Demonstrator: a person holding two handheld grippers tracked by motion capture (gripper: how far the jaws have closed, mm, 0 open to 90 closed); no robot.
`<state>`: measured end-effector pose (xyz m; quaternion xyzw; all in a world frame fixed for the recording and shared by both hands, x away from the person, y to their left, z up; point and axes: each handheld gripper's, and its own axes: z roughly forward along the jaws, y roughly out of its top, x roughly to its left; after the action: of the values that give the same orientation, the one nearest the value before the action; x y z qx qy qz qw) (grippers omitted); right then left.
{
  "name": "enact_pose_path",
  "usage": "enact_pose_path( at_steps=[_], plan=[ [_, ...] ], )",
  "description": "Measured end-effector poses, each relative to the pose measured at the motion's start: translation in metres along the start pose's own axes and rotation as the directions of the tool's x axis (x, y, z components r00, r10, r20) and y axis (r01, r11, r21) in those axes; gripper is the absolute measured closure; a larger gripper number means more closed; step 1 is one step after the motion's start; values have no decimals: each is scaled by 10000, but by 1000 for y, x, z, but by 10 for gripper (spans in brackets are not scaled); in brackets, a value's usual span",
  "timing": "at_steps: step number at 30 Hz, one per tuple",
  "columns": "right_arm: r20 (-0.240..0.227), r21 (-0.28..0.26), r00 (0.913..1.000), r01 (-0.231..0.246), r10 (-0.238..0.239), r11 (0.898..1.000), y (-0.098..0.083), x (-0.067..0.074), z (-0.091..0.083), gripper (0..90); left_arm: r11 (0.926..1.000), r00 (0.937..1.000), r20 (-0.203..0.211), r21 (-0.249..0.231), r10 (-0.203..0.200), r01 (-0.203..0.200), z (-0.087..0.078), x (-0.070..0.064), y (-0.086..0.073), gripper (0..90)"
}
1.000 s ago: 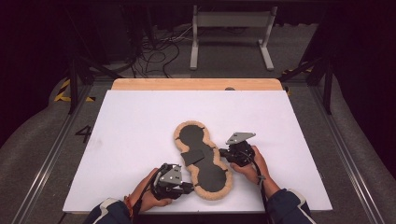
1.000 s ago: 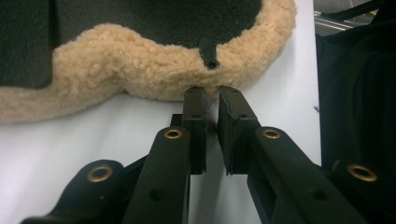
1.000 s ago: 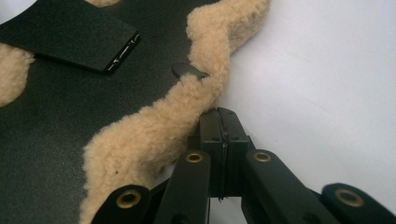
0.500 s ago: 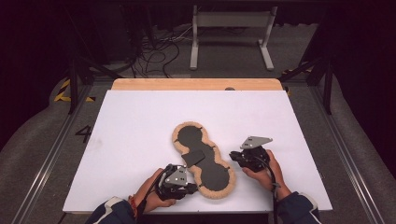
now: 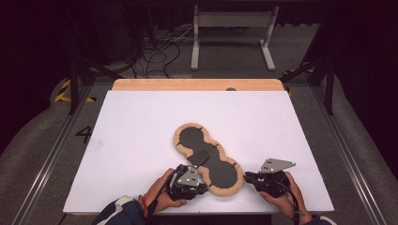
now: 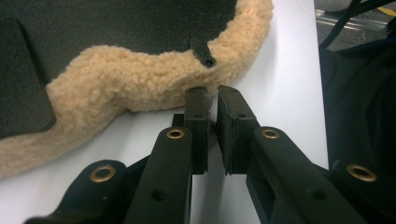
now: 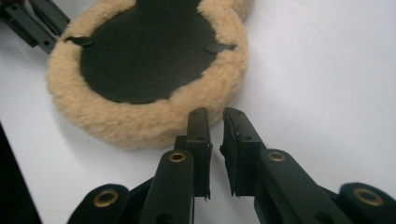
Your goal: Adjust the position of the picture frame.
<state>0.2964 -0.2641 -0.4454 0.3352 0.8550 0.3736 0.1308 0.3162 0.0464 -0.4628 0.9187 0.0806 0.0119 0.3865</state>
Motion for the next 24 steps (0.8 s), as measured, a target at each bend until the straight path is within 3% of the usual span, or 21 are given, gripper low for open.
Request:
enact_pose_path(
  at_steps=[5, 12, 15, 19, 23, 24],
  plan=[
    [77, -75, 9998, -208, 209, 9998, -6, -1, -4, 811, 10000, 9999, -111, 5, -35, 35, 6, -1, 6, 836],
    [291, 8, 9995, -101, 101, 9999, -8, -1, -8, 800, 10000, 9995, -316, -84, -31, 29, 16, -2, 16, 834],
    [395, 50, 9991, -174, 172, 9998, -8, 1, -9, 796, 9998, 9988, -455, -39, 194, -196, 16, -3, 16, 834],
    [302, 49, 9995, -63, 61, 10000, -5, 6, -11, 802, 9998, 9989, -421, 5, 181, -181, 5, 1, 10, 791],
    [220, 219, 9997, -46, 41, 9997, -9, 10, -11, 813, 9998, 9976, -686, -178, -18, 6, -16, 8, 0, 795],
    [245, 281, 9997, -76, 69, 9996, -10, 10, -11, 817, 9999, 9958, -912, -129, 42, -54, -22, 10, -4, 795]
  ],
)
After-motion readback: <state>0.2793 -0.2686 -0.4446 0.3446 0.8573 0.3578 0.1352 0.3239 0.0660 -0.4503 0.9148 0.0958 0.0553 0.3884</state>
